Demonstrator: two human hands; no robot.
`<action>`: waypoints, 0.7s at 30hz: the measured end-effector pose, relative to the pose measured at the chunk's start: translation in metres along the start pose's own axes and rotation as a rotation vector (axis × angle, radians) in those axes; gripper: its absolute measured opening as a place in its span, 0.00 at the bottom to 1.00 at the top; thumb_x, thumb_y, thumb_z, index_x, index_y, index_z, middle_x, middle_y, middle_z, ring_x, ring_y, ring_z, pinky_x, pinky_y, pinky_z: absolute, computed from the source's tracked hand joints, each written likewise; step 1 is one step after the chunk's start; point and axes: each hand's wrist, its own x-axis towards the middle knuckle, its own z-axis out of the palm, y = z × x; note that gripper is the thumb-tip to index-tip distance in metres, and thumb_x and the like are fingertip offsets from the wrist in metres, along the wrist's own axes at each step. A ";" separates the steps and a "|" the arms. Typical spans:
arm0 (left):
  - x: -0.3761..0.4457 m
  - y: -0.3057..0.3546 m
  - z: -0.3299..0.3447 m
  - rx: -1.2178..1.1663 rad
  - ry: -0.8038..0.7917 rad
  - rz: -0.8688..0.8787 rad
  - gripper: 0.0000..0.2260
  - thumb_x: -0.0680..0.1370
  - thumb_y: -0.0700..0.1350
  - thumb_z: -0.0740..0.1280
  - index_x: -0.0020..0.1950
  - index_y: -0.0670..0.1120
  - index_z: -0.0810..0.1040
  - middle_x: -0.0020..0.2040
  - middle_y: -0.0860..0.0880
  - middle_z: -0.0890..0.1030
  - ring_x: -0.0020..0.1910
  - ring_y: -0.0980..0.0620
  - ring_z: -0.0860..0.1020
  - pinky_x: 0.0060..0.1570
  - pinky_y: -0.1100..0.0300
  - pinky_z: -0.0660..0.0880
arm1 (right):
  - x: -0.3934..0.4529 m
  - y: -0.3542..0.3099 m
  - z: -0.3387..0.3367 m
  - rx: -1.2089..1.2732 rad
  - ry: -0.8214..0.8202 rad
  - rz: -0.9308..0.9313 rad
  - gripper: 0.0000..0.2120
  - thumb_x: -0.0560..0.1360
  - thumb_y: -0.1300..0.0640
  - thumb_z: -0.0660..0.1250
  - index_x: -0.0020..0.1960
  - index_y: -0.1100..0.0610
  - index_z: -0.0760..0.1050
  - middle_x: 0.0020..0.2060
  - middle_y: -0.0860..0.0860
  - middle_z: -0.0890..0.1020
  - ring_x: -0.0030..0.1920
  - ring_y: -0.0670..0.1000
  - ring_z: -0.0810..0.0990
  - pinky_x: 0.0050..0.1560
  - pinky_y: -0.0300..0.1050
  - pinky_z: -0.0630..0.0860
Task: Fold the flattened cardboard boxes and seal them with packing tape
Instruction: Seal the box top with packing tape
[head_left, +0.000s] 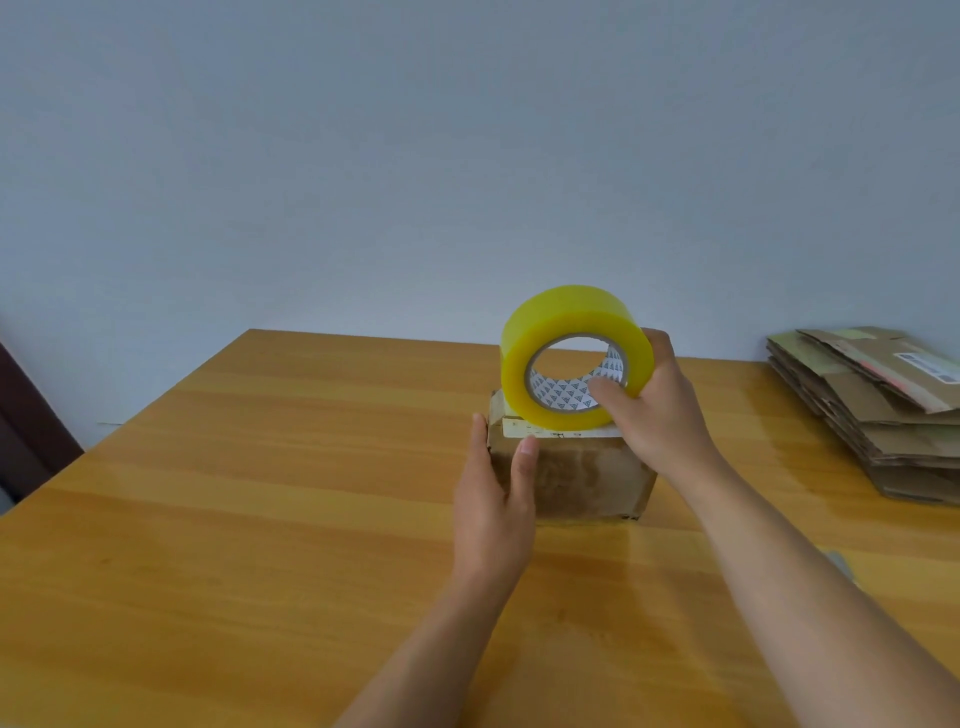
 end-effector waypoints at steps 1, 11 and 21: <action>-0.001 -0.001 0.001 -0.009 -0.008 -0.010 0.40 0.74 0.74 0.55 0.80 0.54 0.56 0.74 0.50 0.71 0.73 0.52 0.69 0.69 0.48 0.70 | 0.000 0.000 0.000 0.002 0.001 -0.001 0.17 0.76 0.58 0.70 0.59 0.49 0.66 0.43 0.55 0.79 0.42 0.57 0.80 0.36 0.43 0.73; 0.003 -0.001 -0.007 -0.015 -0.039 -0.003 0.40 0.74 0.73 0.57 0.80 0.53 0.59 0.76 0.57 0.67 0.74 0.57 0.65 0.71 0.51 0.68 | -0.001 0.000 0.000 0.016 -0.013 -0.004 0.19 0.76 0.57 0.71 0.60 0.48 0.65 0.43 0.53 0.78 0.43 0.56 0.80 0.40 0.48 0.76; 0.020 -0.002 -0.016 -0.025 -0.004 0.070 0.35 0.75 0.65 0.64 0.79 0.53 0.61 0.64 0.52 0.78 0.66 0.53 0.75 0.60 0.60 0.74 | -0.004 0.003 0.009 0.048 -0.043 0.009 0.23 0.75 0.50 0.73 0.64 0.47 0.64 0.43 0.43 0.76 0.42 0.37 0.77 0.37 0.30 0.71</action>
